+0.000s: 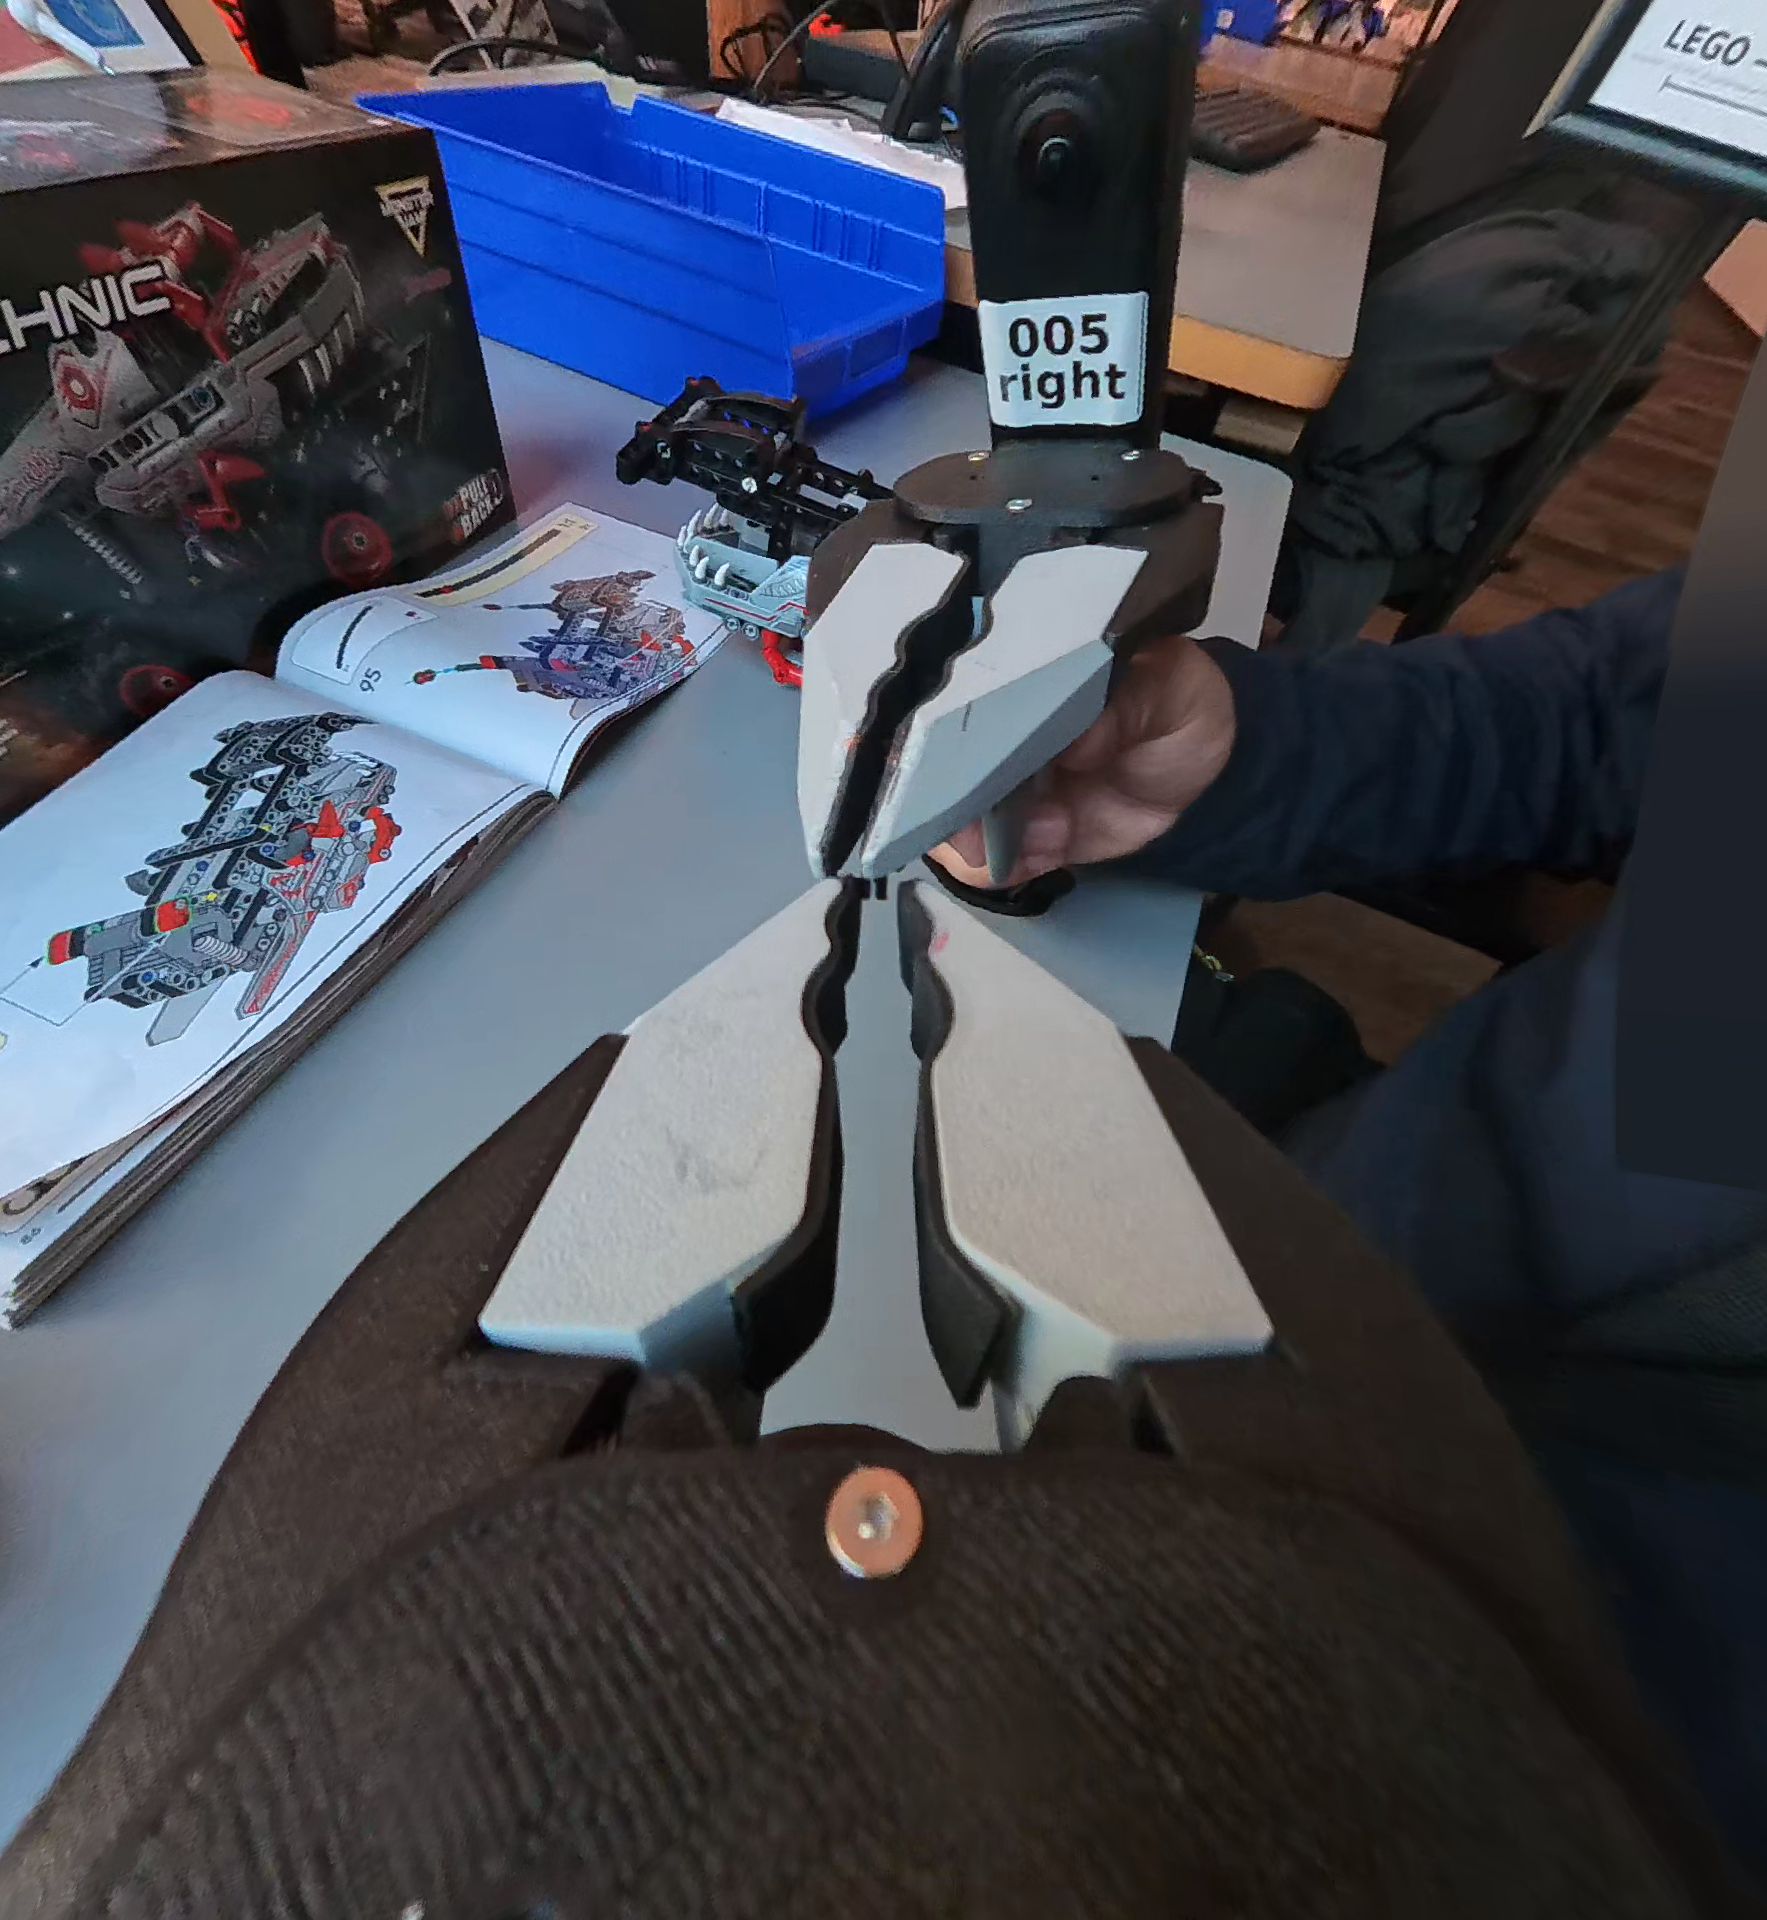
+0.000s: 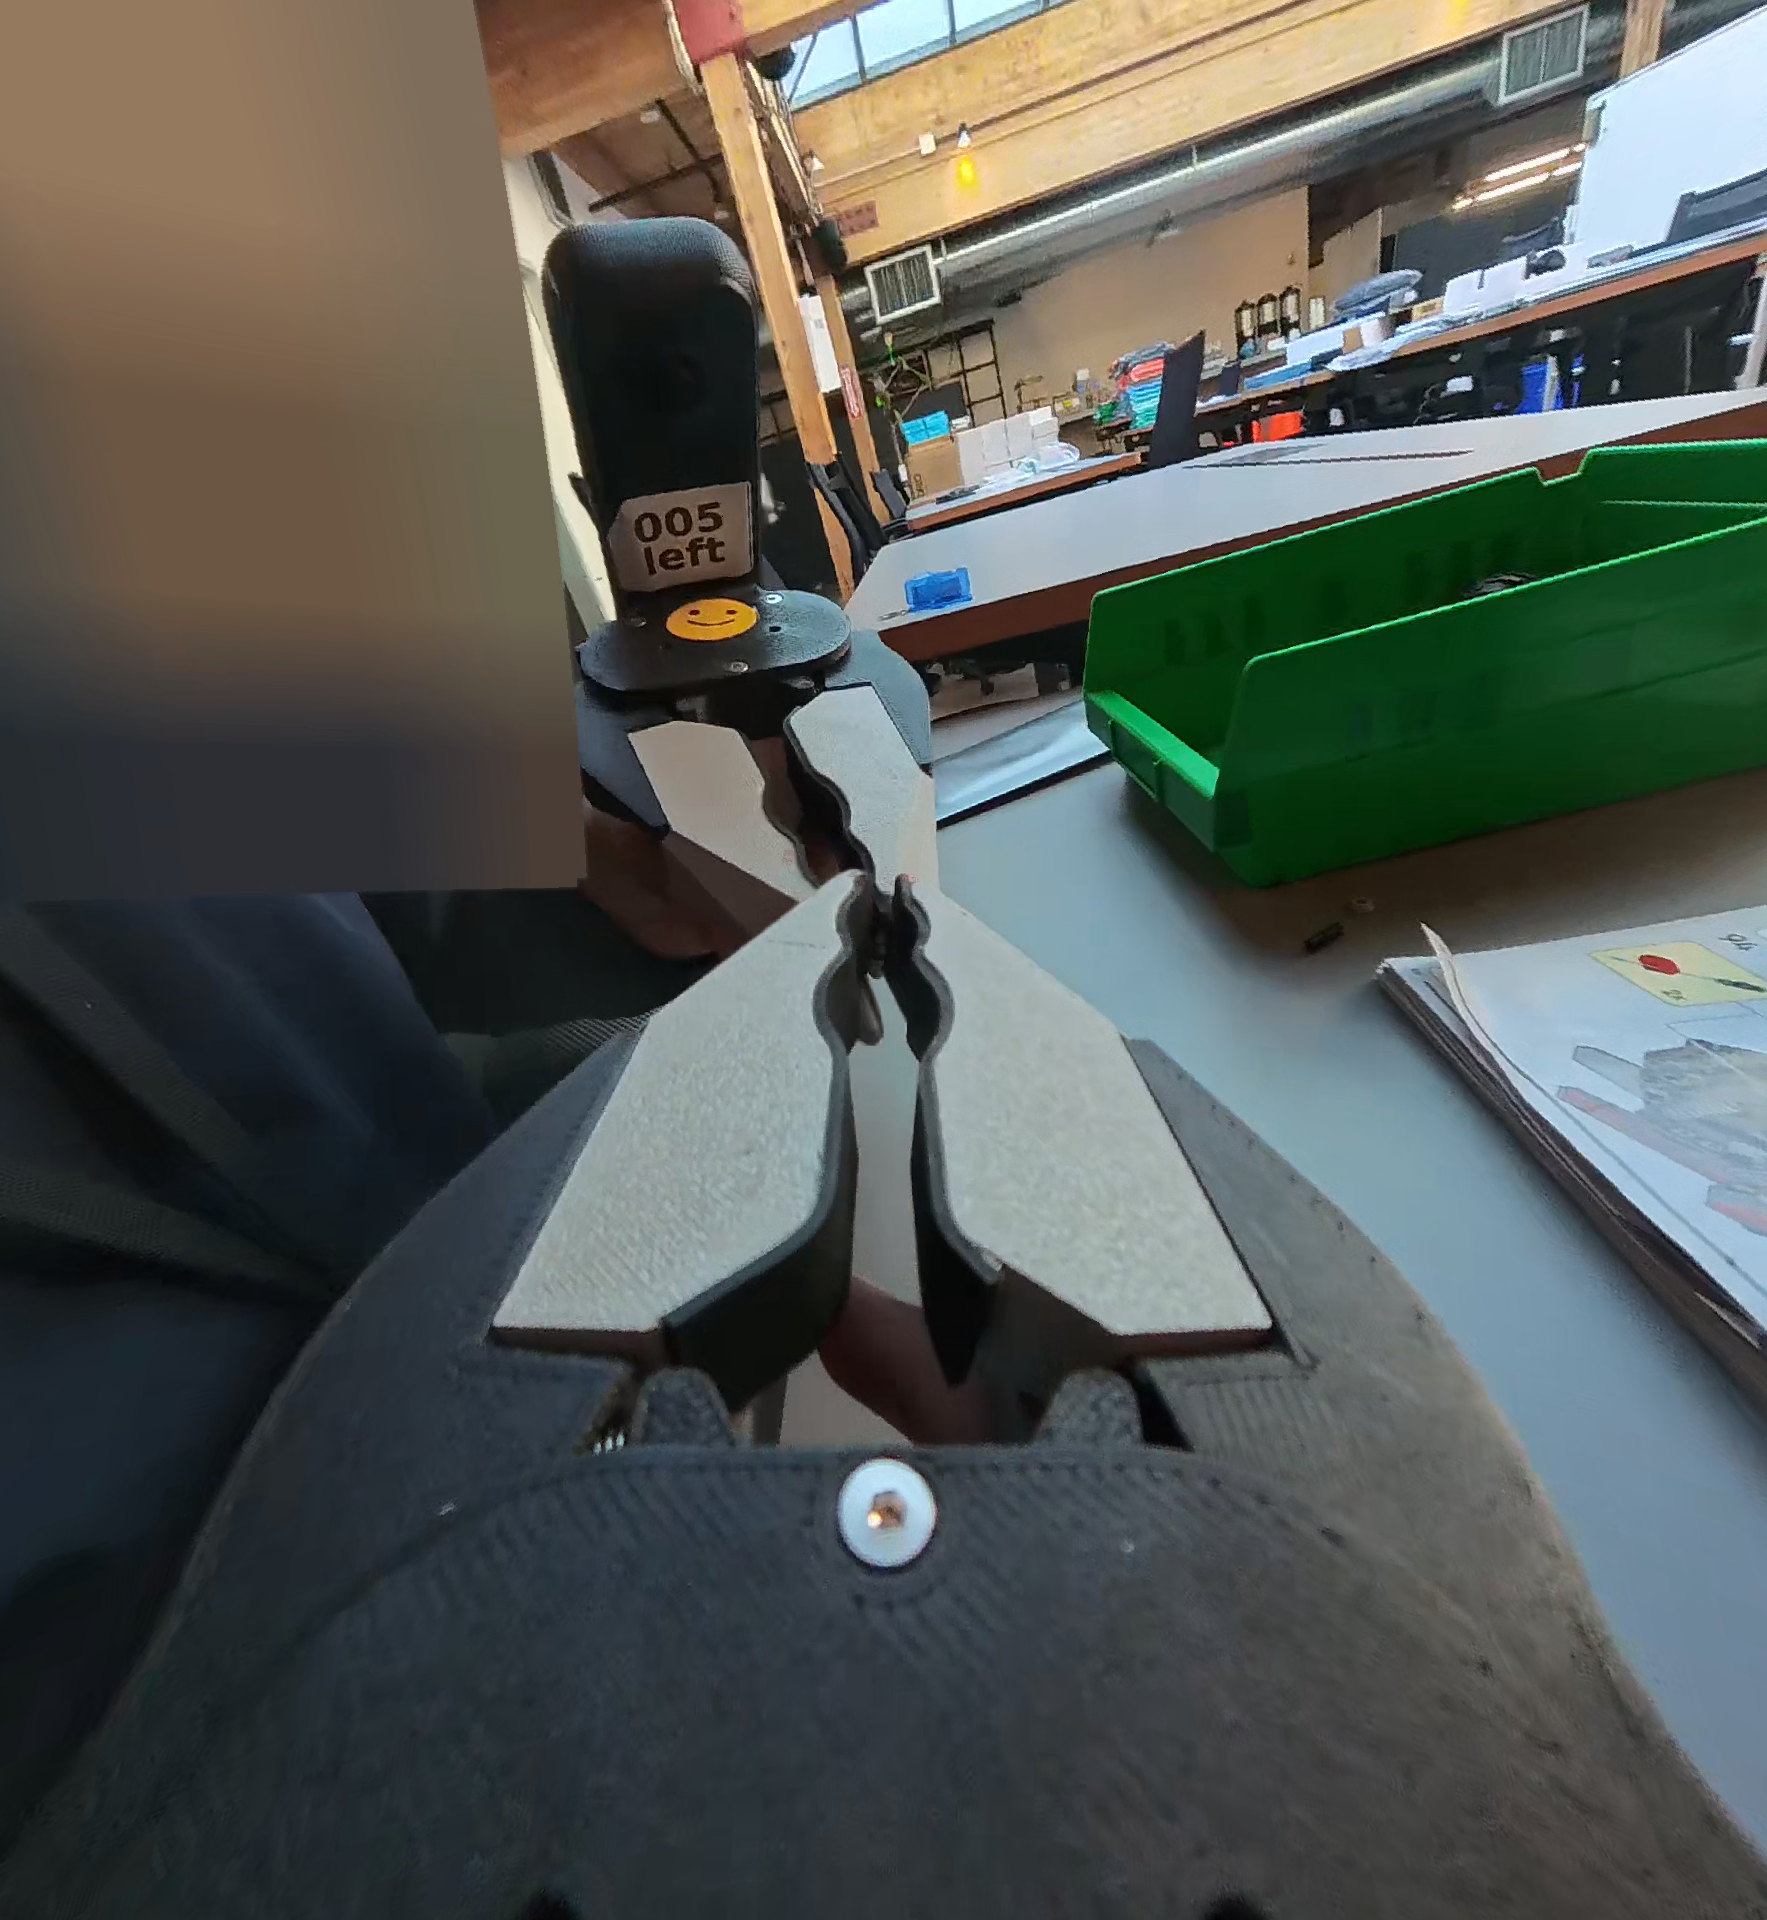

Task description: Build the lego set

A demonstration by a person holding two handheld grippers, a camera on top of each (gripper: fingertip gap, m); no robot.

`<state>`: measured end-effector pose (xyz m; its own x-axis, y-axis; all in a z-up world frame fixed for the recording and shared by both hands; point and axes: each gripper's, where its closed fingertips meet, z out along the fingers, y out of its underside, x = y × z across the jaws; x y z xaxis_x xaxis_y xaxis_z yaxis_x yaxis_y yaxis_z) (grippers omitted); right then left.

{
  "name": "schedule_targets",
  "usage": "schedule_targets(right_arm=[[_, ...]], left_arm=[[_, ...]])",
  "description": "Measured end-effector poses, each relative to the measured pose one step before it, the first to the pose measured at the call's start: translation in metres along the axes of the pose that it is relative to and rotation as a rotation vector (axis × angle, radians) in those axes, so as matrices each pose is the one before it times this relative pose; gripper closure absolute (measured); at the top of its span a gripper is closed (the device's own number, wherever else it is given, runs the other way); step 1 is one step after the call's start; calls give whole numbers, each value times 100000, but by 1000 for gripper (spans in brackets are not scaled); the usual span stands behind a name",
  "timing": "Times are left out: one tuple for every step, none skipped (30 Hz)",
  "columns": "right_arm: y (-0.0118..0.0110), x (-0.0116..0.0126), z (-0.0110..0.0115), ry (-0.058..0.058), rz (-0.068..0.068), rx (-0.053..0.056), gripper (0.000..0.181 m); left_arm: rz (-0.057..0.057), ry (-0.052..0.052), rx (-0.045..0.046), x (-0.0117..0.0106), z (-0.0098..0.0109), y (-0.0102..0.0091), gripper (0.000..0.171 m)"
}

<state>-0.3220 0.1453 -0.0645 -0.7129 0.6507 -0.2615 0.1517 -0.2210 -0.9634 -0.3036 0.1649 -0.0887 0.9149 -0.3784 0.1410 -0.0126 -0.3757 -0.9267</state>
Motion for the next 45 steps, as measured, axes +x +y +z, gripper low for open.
schedule_targets(right_arm=[[-42, -19, -36, -381, 388, 229, 181], [-5, 27, 2, 114, 14, 157, 181], [41, 6, 3, 288, -448, -302, 181], [58, -22, 8, 360, -916, -580, 181], [19, -63, 0, 393, -1326, -334, 181], [-22, -34, 29, 443, -810, -76, 181], [-11, -36, 32, -64, 167, 43, 181], [-81, -44, 21, -401, 902, 876, 181], [-193, -74, -1, -924, 1643, 1885, 181], [-155, -98, -41, -1399, 2105, 1637, 181], [-64, 2, -60, -938, 1931, 775, 181], [-31, 49, -55, -654, 1780, 595, 181], [-28, 88, -38, -488, 1914, 715, 181], [-16, 144, -63, -713, 2805, 715, 181], [16, 126, -85, -1344, 3643, 481, 181], [5, 118, -69, -1237, 3239, 808, 181], [111, 66, -7, -887, 1694, 75, 181], [274, 73, 61, -4, 309, -1220, 181], [248, 108, 76, 424, -91, -1026, 181], [77, 31, 24, -412, 799, 19, 181], [31, -86, 34, -1449, 1574, 124, 181], [148, -33, 102, -1057, 1344, -758, 181], [277, 133, 159, 657, 64, -1516, 181], [107, 145, 164, 1670, -2071, -371, 181], [-44, 18, 161, 1559, -3288, -131, 181], [76, 123, 196, 2429, -3928, -1886, 181], [167, 176, 260, 2707, -4150, -2727, 181], [44, 44, 300, 1385, -3238, -1666, 181], [70, -33, 321, -170, -1193, -1256, 181], [181, 44, 337, -950, 1006, -1517, 181], [245, 168, 336, -775, 2366, -1614, 181], [30, 177, 314, -542, 2541, 163, 181], [-240, 63, 246, -813, 2485, 1719, 179], [-284, -9, 131, -999, 1822, 1639, 175], [-124, -4, 82, -817, 487, 370, 175], [96, 180, 79, 551, -413, -877, 174], [224, 329, 112, 1405, -828, -1404, 170], [234, 270, 133, 771, -448, -1281, 163], [266, 156, 159, -297, 450, -1440, 157], [406, 110, 212, -668, 1005, -2330, 152], [405, -40, 239, -1303, 374, -2377, 160], [197, -81, 228, -583, -730, -1059, 169], [15, -96, 233, -121, -1488, -200, 174], [-104, -119, 208, -352, -1270, 271, 176], [-70, -130, 217, -844, -631, -212, 176]], left_arm=[[867, -622, -190, -43, 20, -3, 170], [1505, -909, -114, -60, 19, -15, 170], [1500, -1047, -803, -44, 10, 56, 171], [1674, -1358, -1032, -36, 20, 89, 171], [1426, -1157, -636, 22, 22, 72, 171], [1074, -979, -80, 24, 20, 3, 171], [1425, -1329, 322, -58, 6, 24, 171], [2331, -1203, 660, -31, -22, -18, 171], [1928, -1513, 1111, -72, -60, -138, 171], [895, -275, 1512, 54, -45, -223, 171], [-1782, 1783, 180, 127, 11, -42, 171], [-2810, 1895, 889, 34, -15, -79, 171], [-1913, 1060, 619, -32, 44, -13, 171], [-953, 212, 367, -95, 119, 12, 171], [-2591, 1437, 6, 16, 152, 47, 171], [-3289, 1101, 1025, -42, 9, -82, 171], [-1265, 330, 1012, -35, -42, -41, 171], [1444, 168, -1469, 43, 44, 279, 171], [1990, -498, -2534, -31, 59, 386, 170], [1191, -648, -869, -46, -28, 153, 170], [732, 206, 351, 72, -96, -17, 170], [566, 279, -236, 64, -147, 44, 171], [1179, -816, -2053, -57, -171, 304, 171], [1157, -2422, -2167, -263, -144, 313, 171], [-509, -1385, 954, -165, -138, -4, 171], [-2806, 457, 1667, -69, -88, 28, 171], [-2999, 263, 889, -204, -72, 216, 171], [-1671, -136, 1540, -214, -143, 150, 171], [-107, -579, 1787, -133, -198, 76, 171], [394, -428, 409, -82, -188, 222, 171], [-1299, 745, -865, -89, -118, 384, 171], [-2557, 2104, 417, -96, -195, 241, 171], [-984, 892, 4434, -175, -501, -258, 171], [433, -2814, 1189, -557, -564, 192, 171], [1958, -970, -4162, -257, -347, 883, 171], [597, 564, -3445, 2, -235, 809, 171], [-522, -212, 1923, -24, -319, 121, 171], [-804, 147, 497, -30, -241, 184, 171], [-164, 76, -1406, -69, -151, 318, 171], [420, 1, 511, -44, -195, -11, 171], [68, 80, 1617, -62, -232, -231, 171], [-13, 231, 758, -69, -191, -176, 171], [201, -227, 485, -130, -142, -128, 171], [321, 12, 561, -60, -86, -107, 171], [-18, 381, 142, -13, -11, -12, 171]])
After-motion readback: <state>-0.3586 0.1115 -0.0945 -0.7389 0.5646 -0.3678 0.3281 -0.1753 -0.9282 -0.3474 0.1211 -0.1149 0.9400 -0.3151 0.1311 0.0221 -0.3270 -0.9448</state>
